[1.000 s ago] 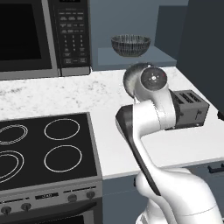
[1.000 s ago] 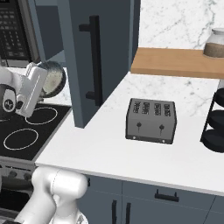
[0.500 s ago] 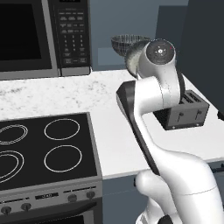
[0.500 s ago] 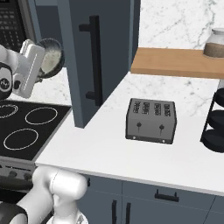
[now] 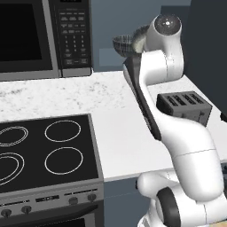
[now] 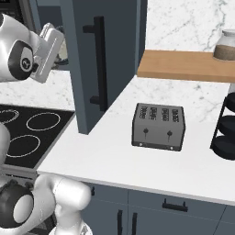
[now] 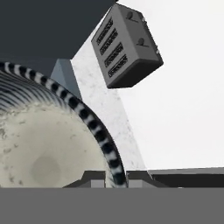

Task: Pick up the bowls on the counter and stack them on top of one another in the open cabinet. Place the smaller bowl on top of the larger bowl.

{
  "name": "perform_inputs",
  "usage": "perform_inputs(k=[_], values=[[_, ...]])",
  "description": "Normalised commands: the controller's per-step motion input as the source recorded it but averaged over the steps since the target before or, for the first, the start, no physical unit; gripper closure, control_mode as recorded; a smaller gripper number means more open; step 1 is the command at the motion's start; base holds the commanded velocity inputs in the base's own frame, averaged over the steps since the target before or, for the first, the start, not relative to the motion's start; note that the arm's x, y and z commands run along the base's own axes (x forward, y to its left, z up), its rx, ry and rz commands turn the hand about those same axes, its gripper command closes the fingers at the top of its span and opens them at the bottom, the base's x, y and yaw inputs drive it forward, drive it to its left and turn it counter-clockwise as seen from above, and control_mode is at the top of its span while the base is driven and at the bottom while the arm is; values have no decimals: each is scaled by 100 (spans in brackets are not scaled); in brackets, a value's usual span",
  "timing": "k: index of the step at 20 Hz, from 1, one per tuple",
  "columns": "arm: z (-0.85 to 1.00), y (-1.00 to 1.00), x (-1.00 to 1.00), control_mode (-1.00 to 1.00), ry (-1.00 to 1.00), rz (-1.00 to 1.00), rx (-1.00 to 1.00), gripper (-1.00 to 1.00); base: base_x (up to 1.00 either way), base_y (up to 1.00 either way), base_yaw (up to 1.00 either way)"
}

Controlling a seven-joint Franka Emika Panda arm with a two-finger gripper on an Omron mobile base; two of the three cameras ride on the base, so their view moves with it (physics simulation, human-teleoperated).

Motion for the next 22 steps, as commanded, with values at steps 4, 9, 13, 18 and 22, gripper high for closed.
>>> perform_inputs(k=[4,9,13,18,22], values=[[41,-3,60,-100,-1,-4,2,100,0,0,0],[16,-8,73,-100,0,-1,4,100,0,0,0],[0,-6,78,-100,0,0,1,100,0,0,0],[0,-3,78,-100,8,0,0,100,0,0,0],[2,-8,72,-100,9,0,0,100,0,0,0]])
